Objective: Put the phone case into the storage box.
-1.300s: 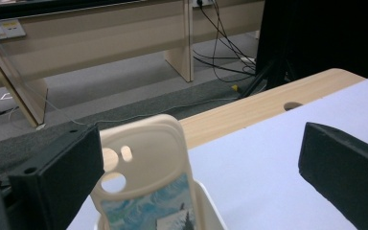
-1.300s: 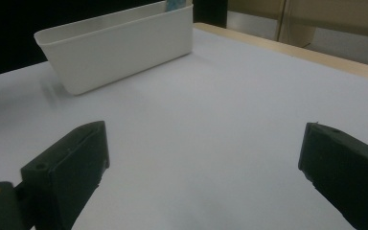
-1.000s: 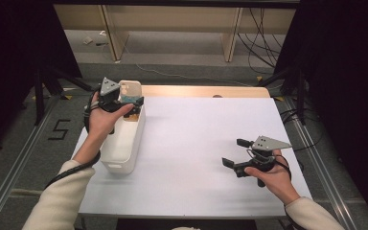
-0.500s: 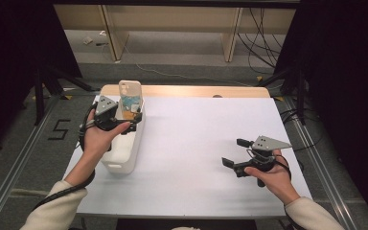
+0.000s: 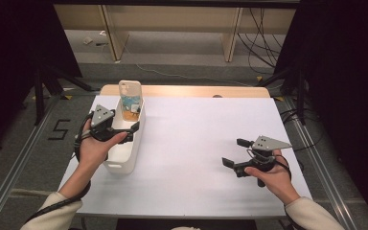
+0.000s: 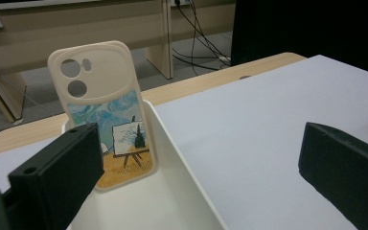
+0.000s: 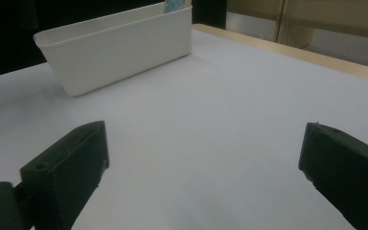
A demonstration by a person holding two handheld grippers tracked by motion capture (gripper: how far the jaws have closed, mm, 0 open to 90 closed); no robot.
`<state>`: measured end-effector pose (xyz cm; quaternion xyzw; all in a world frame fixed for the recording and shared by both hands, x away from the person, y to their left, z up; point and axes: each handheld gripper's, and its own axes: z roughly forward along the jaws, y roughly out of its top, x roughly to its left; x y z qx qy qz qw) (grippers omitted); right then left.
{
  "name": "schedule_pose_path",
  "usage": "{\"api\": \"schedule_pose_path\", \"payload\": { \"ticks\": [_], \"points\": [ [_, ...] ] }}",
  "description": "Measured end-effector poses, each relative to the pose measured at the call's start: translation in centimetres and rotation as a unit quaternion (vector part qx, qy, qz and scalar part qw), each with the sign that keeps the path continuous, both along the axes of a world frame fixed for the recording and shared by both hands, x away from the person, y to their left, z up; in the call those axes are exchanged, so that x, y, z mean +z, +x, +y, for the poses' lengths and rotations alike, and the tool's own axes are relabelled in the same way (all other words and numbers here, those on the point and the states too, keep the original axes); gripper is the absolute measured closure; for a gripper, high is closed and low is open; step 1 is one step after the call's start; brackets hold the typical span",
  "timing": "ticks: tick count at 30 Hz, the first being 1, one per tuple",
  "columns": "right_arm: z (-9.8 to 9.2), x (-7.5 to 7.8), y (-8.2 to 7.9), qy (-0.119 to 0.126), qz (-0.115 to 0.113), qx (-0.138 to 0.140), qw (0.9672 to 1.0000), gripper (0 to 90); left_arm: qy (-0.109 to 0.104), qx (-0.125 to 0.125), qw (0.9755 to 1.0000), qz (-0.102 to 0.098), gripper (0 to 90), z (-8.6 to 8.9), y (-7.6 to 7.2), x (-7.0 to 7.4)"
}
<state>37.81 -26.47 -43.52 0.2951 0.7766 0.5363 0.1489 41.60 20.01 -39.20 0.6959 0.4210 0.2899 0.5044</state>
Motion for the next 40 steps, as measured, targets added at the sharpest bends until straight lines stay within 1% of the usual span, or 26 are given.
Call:
{"api": "schedule_pose_path", "payload": {
  "ticks": [3,7,12,15,28,40],
  "points": [
    [0.0,0.0,0.0,0.0,0.0,0.0,1.0,4.2,-0.003,-0.009,1.0,-0.002,1.2,-0.1,-0.7,-0.1],
    [0.0,0.0,0.0,0.001,-0.001,0.001,1.0,4.2,-0.002,-0.023,0.9997,-0.002,1.2,-0.2,-1.7,-0.4],
    [0.0,0.0,0.0,0.001,-0.002,0.001,1.0,4.2,-0.01,-0.035,0.9993,0.0,1.4,-0.3,-2.7,-0.8],
    [0.0,0.0,0.0,0.002,-0.002,0.001,1.0,4.2,-0.011,-0.042,0.9991,-0.002,1.5,-0.4,-3.3,-1.0],
    [0.0,0.1,0.0,0.002,-0.003,0.001,1.0,4.2,-0.011,-0.049,0.9987,-0.004,2.1,-0.2,-3.9,-1.7],
    [-0.2,0.1,0.0,0.005,-0.004,-0.001,1.0,4.1,-0.012,-0.055,0.9984,0.0,2.3,-0.4,-3.9,-2.0]
  ]
}}
